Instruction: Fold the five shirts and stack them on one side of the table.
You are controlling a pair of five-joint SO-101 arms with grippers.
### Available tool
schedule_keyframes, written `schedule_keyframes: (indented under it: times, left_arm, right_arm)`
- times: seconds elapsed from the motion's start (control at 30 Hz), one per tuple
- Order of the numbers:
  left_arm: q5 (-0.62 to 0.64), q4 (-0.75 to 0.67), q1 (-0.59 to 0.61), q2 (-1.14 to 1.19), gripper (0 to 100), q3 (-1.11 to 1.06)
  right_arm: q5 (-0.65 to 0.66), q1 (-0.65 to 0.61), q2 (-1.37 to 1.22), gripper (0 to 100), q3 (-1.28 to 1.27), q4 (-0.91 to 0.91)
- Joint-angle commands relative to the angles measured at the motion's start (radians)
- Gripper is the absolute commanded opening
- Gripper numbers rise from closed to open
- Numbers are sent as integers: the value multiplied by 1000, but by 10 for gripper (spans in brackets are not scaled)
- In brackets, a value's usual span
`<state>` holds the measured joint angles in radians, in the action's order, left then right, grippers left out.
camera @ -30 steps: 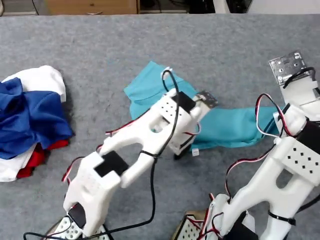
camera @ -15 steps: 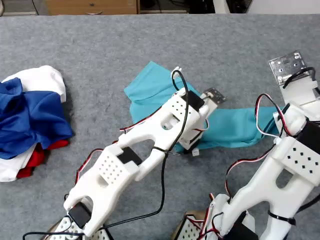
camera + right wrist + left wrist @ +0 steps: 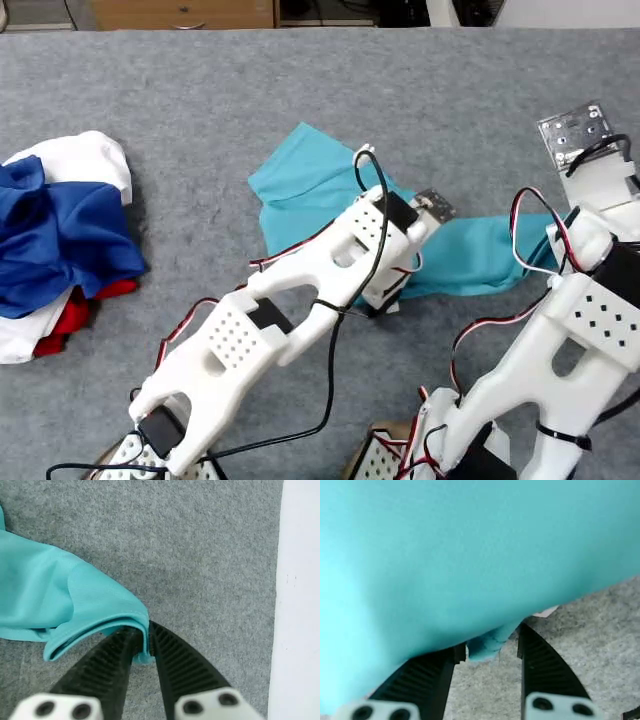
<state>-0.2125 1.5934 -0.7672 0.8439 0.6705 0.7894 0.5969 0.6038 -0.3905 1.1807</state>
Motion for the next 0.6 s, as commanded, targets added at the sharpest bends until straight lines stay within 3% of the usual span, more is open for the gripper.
schedule_keyframes:
  times: [0.0, 0.13, 0.33, 0.43, 0.57]
  left_arm:
    - [-2, 11, -15, -4, 130, 20]
    - [-3, -2, -8, -4, 45, 20]
    - [2, 71, -5, -31, 18, 80]
    - [3, 163, 34, -68, 18, 183]
    - [5, 167, 143, -179, 18, 235]
  right_arm:
    - [9, 15, 21, 2, 7, -17]
    - [8, 15, 21, 2, 8, -15]
    - [8, 15, 21, 2, 10, -18]
    - [8, 18, 21, 2, 10, -18]
    - [3, 36, 21, 2, 19, -18]
